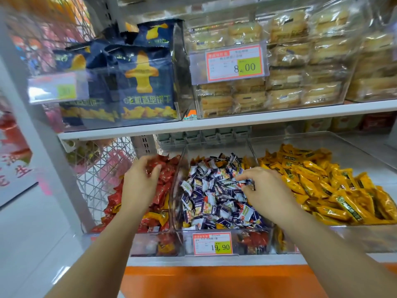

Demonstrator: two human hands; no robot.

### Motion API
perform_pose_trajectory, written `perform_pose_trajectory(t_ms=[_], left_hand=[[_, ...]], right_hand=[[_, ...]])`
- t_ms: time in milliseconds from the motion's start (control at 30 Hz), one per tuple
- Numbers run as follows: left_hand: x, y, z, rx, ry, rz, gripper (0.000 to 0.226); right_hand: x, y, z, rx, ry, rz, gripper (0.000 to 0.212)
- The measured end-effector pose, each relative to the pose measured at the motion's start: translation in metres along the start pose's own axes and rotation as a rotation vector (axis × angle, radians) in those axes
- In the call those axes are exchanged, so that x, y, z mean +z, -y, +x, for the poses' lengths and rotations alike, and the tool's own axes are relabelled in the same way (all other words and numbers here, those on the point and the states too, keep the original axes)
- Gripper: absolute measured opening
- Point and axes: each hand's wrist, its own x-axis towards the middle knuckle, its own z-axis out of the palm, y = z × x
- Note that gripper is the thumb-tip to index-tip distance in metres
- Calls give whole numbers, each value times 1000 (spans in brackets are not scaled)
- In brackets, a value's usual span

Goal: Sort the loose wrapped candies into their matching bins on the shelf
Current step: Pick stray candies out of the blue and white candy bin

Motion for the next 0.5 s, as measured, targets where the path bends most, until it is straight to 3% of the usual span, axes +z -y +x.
perform_pose_trajectory(t_ms=[67,233,367,500], left_hand=[[-3,4,2,34,77,112,37],[-2,-5,-13,167,157,62,28],[6,1,-21,206,243,14,24],[13,7,-21,204,266,-44,23]], right_hand=[[0,2,1,7,-12,18,26],[-3,0,3,-20,-46,62,27],[1,9,1,-179,-109,-83,29],[12,31,0,-299,224,65,27]])
